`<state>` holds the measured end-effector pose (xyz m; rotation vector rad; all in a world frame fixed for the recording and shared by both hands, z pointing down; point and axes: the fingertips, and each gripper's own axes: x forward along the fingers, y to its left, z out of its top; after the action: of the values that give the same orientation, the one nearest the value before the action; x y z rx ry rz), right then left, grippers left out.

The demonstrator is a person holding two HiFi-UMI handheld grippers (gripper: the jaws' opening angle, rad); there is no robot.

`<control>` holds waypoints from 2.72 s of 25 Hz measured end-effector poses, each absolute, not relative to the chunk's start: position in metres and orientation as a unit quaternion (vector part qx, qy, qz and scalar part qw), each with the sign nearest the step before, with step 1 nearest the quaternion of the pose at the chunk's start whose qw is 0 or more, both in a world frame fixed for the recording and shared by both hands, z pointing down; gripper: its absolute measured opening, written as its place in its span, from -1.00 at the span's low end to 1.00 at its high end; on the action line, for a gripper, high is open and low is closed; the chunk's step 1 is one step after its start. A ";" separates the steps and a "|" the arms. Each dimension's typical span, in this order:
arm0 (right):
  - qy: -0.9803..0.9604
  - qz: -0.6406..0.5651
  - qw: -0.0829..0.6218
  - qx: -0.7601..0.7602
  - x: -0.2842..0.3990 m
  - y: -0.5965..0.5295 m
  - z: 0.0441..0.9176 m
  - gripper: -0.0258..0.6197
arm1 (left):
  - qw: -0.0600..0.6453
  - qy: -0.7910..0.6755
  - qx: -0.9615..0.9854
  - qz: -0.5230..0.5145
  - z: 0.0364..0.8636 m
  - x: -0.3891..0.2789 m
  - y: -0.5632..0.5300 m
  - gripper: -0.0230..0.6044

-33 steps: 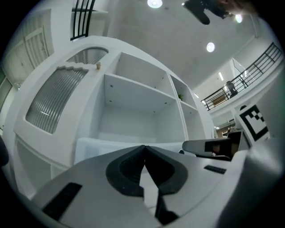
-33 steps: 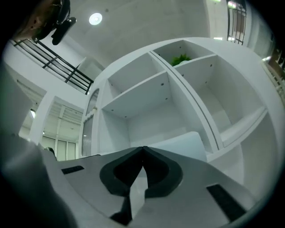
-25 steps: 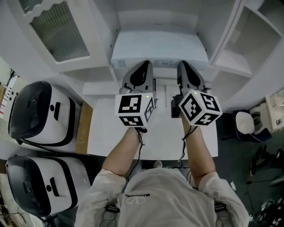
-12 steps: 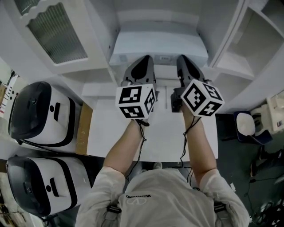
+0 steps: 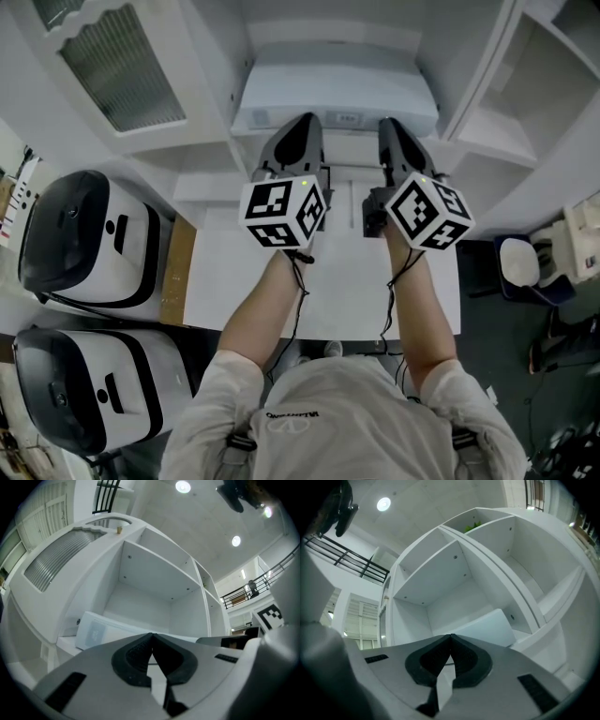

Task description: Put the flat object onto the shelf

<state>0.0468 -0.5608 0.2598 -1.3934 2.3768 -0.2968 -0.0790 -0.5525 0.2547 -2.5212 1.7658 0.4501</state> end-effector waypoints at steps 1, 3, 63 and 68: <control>0.841 -0.108 0.194 -0.493 0.052 -0.555 0.260 -0.89 | 0.024 0.563 -0.811 0.154 0.252 -0.081 -0.546 -0.91; 0.834 -0.110 0.209 -0.498 0.064 -0.540 0.261 -0.89 | 0.044 0.557 -0.813 0.164 0.249 -0.086 -0.530 -0.91; 0.836 -0.069 0.167 -0.519 0.134 -0.397 0.337 -0.89 | 0.044 0.611 -0.782 0.115 0.347 -0.175 -0.372 -0.91; 0.835 -0.073 0.163 -0.521 0.135 -0.398 0.339 -0.89 | 0.040 0.613 -0.781 0.114 0.346 -0.175 -0.372 -0.91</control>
<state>0.1347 -0.3977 0.3388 -1.4859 2.3814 -0.2084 -0.1753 -0.3715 0.3464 -2.3925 1.8780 0.3498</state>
